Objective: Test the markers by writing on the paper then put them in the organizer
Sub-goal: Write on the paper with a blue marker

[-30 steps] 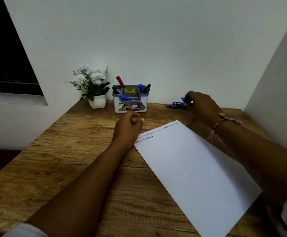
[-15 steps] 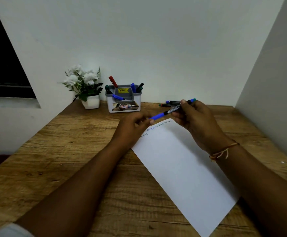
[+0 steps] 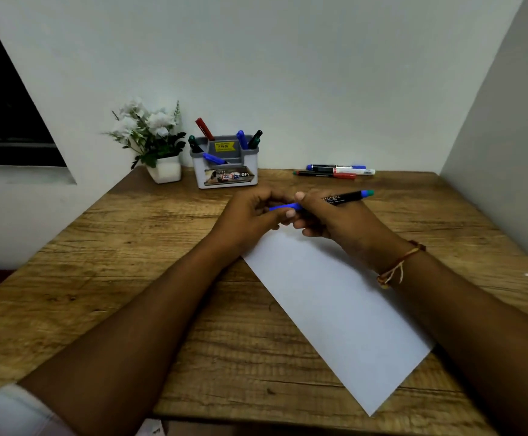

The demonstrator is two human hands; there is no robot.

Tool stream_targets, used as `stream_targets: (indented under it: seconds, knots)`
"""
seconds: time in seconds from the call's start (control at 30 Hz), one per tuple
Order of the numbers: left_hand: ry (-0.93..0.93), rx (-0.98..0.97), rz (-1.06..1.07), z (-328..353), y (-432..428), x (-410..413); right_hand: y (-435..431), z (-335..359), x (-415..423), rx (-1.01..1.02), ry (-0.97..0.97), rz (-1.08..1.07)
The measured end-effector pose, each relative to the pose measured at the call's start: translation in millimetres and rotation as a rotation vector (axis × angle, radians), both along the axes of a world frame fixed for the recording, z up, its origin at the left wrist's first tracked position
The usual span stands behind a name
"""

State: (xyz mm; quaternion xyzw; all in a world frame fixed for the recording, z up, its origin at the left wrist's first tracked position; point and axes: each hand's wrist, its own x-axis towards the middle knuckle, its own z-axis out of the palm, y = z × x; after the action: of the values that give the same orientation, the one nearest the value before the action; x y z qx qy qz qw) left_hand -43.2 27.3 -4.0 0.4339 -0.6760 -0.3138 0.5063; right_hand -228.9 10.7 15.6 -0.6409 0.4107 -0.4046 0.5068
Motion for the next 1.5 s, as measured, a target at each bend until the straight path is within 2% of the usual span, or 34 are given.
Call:
stream_targets:
  seconds: [0.33,0.47,0.6,0.67,0.73,0.83,0.97,1.03,1.17,1.43,1.5]
  knots:
    - [0.086,0.103,0.025,2,0,3,-1,-1,5,0.074,-0.108,0.033]
    - [0.131,0.134,0.038,4,-1,9,-3,-1,7,0.167,-0.186,0.07]
    - [0.143,0.138,0.041,7,-1,11,-2,1,9,0.185,-0.186,0.096]
    - [0.125,0.116,0.104,7,-4,13,-3,3,11,0.198,-0.207,0.042]
    - [0.029,0.099,0.249,5,-8,19,-6,5,10,0.194,-0.221,-0.046]
    - [-0.186,0.114,0.399,-4,-13,27,-7,4,7,0.138,-0.123,-0.115]
    - [-0.46,0.152,0.358,-14,-18,28,-5,-4,13,0.065,-0.004,-0.144]
    - [-0.535,0.133,0.315,-14,-18,29,-7,-5,15,0.034,0.035,-0.172]
    - [-0.536,0.136,0.299,-14,-17,29,-12,-2,17,0.035,0.112,-0.157]
    - [-0.467,0.13,0.297,-16,-17,30,-19,-12,31,-0.115,0.292,-0.129]
    - [-0.461,0.134,0.304,-17,-16,31,-19,-17,30,-0.113,0.283,-0.105]
